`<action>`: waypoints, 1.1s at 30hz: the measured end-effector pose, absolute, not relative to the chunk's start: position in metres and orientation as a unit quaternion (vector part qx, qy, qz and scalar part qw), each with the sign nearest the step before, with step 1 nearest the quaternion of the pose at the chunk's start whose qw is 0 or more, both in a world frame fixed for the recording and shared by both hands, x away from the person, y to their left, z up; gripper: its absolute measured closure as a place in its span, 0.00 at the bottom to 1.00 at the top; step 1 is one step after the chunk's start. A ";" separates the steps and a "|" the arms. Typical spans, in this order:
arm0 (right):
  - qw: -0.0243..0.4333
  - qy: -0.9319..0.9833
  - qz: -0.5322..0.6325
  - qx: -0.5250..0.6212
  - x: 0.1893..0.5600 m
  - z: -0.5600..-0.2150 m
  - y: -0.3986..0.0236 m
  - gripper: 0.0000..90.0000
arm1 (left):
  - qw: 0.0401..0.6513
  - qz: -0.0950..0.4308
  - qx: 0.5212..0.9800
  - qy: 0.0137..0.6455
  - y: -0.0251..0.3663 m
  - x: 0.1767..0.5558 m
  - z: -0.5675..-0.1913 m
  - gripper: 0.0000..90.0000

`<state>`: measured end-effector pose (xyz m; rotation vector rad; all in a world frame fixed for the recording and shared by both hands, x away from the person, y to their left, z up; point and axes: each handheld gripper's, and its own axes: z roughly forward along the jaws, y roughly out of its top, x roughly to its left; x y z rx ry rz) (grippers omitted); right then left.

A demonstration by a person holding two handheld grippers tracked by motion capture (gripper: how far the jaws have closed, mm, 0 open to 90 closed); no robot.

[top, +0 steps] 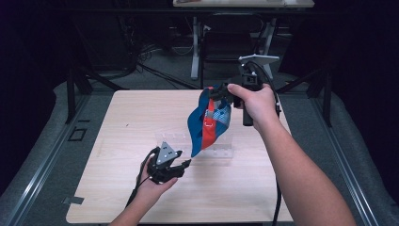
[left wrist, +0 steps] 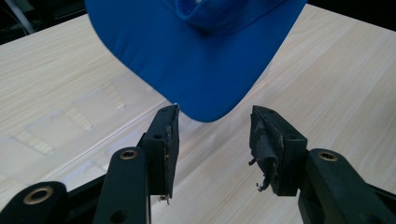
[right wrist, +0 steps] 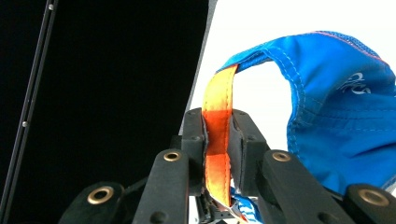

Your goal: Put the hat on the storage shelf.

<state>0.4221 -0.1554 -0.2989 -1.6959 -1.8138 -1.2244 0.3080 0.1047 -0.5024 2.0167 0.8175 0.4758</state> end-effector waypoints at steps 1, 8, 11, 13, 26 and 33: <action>0.187 -0.644 -0.434 -0.601 0.422 -0.299 -0.155 0.86 | 0.441 0.192 0.813 0.328 0.102 0.309 -0.502 0.59; 0.188 -0.645 -0.435 -0.599 0.422 -0.299 -0.155 0.86 | 0.440 0.185 0.816 0.325 0.089 0.313 -0.503 0.63; 0.189 -0.645 -0.436 -0.599 0.422 -0.300 -0.154 0.86 | 0.433 0.189 0.820 0.322 0.085 0.314 -0.505 0.67; 0.190 -0.645 -0.435 -0.599 0.421 -0.300 -0.154 0.86 | 0.430 0.190 0.822 0.322 0.082 0.315 -0.506 0.68; 0.192 -0.648 -0.435 -0.595 0.419 -0.299 -0.151 0.86 | 0.421 0.193 0.828 0.316 0.087 0.315 -0.508 0.90; 0.193 -0.651 -0.433 -0.592 0.420 -0.299 -0.147 0.86 | 0.424 0.194 0.827 0.313 0.094 0.315 -0.510 0.93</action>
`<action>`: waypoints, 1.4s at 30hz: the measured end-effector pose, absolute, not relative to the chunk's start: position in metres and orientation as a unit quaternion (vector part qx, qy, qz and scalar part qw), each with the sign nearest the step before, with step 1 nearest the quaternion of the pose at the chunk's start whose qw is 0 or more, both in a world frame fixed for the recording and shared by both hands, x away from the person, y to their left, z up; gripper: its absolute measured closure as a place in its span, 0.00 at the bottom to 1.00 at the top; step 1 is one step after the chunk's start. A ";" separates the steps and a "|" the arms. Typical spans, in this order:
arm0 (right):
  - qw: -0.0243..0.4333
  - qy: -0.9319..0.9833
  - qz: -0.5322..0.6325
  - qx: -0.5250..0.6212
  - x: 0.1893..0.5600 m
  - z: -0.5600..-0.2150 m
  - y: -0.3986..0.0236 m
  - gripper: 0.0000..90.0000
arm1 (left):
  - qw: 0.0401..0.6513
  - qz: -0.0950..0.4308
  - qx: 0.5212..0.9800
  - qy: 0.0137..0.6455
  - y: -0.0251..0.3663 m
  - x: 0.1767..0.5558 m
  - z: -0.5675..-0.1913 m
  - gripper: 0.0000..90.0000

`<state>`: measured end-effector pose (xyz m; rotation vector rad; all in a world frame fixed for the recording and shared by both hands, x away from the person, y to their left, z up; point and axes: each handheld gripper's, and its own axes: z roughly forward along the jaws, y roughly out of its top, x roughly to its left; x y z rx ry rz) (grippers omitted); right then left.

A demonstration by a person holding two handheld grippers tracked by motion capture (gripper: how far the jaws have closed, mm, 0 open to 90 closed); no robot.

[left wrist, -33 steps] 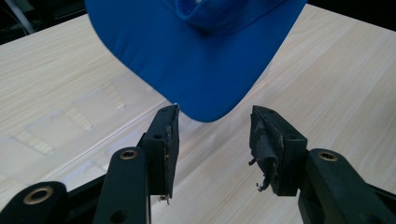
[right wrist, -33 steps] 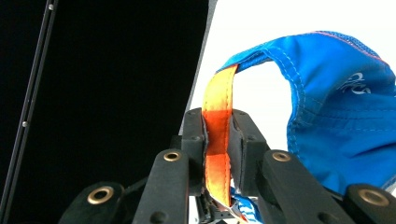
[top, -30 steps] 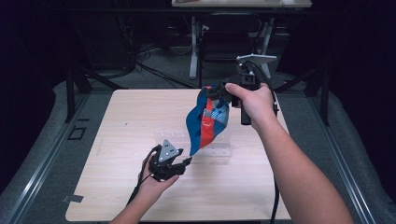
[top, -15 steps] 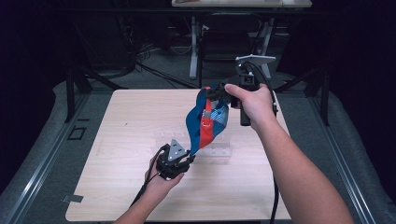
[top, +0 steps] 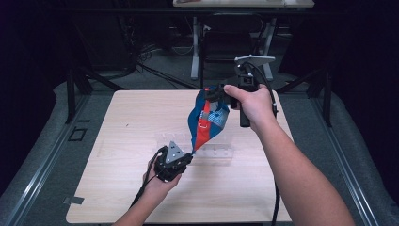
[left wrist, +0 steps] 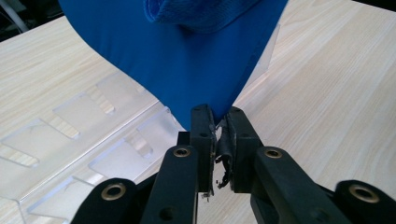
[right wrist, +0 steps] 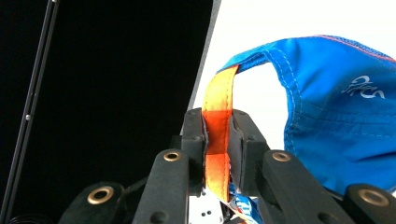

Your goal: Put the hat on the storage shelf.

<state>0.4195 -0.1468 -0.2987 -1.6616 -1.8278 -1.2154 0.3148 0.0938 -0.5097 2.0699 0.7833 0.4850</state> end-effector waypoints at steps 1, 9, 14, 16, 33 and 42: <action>0.193 -0.652 -0.433 -0.592 0.420 -0.299 -0.146 0.86 | 0.424 0.193 0.827 0.313 0.095 0.315 -0.510 0.94; 0.197 -0.654 -0.429 -0.591 0.421 -0.303 -0.141 0.86 | 0.428 0.192 0.820 0.327 0.103 0.318 -0.513 0.95; 0.200 -0.652 -0.428 -0.593 0.424 -0.309 -0.140 0.86 | 0.424 0.195 0.822 0.326 0.102 0.318 -0.515 0.96; 0.201 -0.654 -0.425 -0.593 0.425 -0.311 -0.139 0.86 | 0.425 0.194 0.821 0.327 0.102 0.319 -0.516 0.96; 0.209 -0.654 -0.413 -0.598 0.430 -0.332 -0.133 0.86 | 0.419 0.194 0.819 0.341 0.106 0.319 -0.531 0.97; 0.215 -0.656 -0.405 -0.599 0.435 -0.343 -0.131 0.86 | 0.420 0.191 0.816 0.349 0.108 0.319 -0.539 0.97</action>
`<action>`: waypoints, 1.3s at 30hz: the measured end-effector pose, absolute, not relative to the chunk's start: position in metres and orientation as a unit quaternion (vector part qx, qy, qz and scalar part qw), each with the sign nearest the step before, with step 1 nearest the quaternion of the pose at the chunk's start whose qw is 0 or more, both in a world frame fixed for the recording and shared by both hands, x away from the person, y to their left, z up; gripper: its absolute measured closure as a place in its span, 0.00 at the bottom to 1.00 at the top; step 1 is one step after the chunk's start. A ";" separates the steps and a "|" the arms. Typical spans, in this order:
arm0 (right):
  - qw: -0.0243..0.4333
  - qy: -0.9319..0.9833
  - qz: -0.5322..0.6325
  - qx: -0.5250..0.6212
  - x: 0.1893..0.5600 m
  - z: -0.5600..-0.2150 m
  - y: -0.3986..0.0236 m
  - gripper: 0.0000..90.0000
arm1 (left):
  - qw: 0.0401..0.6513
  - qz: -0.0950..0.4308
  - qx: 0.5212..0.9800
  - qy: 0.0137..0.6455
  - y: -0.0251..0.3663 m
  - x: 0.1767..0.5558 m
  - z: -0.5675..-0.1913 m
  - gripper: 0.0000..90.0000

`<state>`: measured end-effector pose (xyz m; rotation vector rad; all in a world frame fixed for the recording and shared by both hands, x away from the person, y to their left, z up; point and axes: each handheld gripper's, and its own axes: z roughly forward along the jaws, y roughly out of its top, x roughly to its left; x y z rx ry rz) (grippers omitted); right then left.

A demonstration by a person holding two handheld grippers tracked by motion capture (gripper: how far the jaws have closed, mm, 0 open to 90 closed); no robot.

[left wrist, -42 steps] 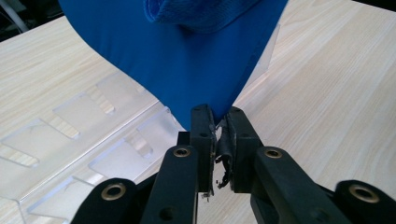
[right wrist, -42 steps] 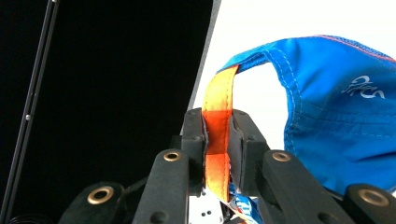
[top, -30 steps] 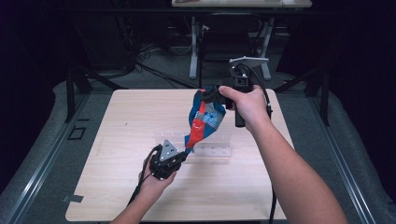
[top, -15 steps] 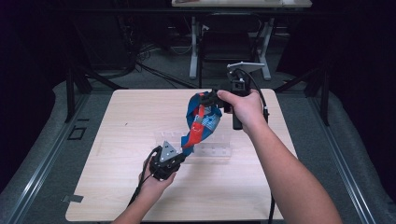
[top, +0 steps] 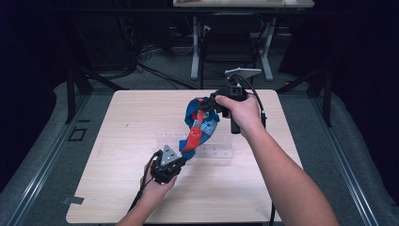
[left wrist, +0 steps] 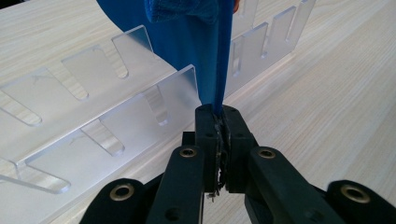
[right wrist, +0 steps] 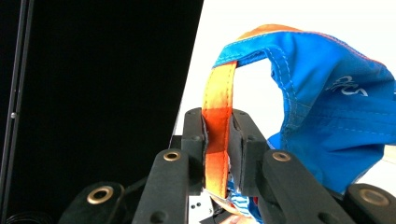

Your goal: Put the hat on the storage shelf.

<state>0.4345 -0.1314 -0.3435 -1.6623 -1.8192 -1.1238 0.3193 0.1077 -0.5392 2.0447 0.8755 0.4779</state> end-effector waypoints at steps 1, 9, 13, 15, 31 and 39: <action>0.217 -0.652 -0.406 -0.602 0.435 -0.344 -0.131 0.86 | 0.421 0.189 0.814 0.352 0.108 0.319 -0.540 0.97; 0.215 -0.652 -0.400 -0.607 0.436 -0.352 -0.134 0.86 | 0.408 0.183 0.819 0.359 0.111 0.320 -0.548 0.94; 0.216 -0.654 -0.396 -0.608 0.436 -0.353 -0.138 0.86 | 0.412 0.184 0.814 0.366 0.115 0.320 -0.548 0.92; 0.214 -0.651 -0.400 -0.609 0.436 -0.354 -0.138 0.86 | 0.411 0.183 0.815 0.364 0.117 0.319 -0.547 0.91; 0.204 -0.650 -0.389 -0.620 0.436 -0.356 -0.141 0.86 | 0.422 0.174 0.805 0.379 0.128 0.313 -0.543 0.78; 0.193 -0.651 -0.387 -0.624 0.434 -0.361 -0.151 0.86 | 0.421 0.172 0.805 0.381 0.131 0.310 -0.541 0.75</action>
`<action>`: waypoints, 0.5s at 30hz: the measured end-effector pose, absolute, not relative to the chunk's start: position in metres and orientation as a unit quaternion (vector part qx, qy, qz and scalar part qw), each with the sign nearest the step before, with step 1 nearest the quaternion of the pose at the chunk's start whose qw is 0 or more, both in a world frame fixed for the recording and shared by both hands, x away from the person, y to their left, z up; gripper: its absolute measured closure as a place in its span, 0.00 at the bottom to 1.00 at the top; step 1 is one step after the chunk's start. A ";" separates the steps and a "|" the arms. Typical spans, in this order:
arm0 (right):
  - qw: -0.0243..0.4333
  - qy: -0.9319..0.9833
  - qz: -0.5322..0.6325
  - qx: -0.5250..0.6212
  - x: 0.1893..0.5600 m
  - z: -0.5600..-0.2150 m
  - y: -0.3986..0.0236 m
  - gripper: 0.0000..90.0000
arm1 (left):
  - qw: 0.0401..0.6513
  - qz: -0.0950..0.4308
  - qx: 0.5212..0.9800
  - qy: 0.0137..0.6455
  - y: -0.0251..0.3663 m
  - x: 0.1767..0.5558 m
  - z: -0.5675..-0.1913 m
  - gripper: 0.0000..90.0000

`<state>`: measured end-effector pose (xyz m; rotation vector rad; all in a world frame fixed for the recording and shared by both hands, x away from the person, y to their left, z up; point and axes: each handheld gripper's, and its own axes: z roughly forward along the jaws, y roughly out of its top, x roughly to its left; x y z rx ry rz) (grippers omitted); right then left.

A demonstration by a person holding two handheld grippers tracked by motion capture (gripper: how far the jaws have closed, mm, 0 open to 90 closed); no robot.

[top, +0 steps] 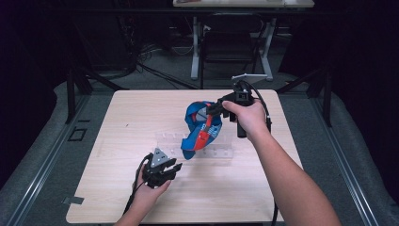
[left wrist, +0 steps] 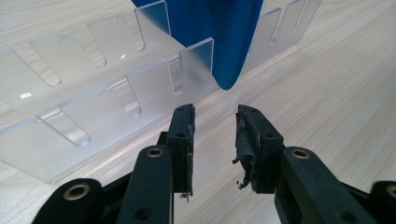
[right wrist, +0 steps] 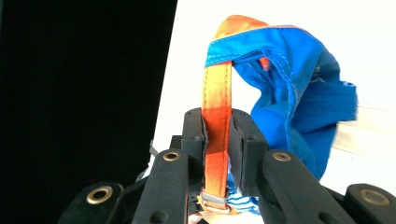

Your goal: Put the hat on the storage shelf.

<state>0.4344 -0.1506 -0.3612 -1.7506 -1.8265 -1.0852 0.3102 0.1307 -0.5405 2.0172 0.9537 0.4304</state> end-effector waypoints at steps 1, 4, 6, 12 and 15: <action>0.194 -0.649 -0.385 -0.627 0.434 -0.361 -0.152 0.86 | 0.421 0.172 0.805 0.381 0.131 0.310 -0.540 0.75; 0.193 -0.648 -0.384 -0.629 0.434 -0.365 -0.157 0.85 | 0.421 0.173 0.805 0.380 0.133 0.309 -0.540 0.74; 0.190 -0.649 -0.378 -0.632 0.433 -0.366 -0.160 0.84 | 0.422 0.173 0.804 0.381 0.135 0.309 -0.539 0.73; 0.163 -0.652 -0.378 -0.637 0.429 -0.367 -0.170 0.77 | 0.427 0.172 0.800 0.386 0.142 0.306 -0.537 0.65; 0.153 -0.659 -0.370 -0.637 0.426 -0.368 -0.175 0.75 | 0.425 0.170 0.801 0.386 0.147 0.305 -0.535 0.62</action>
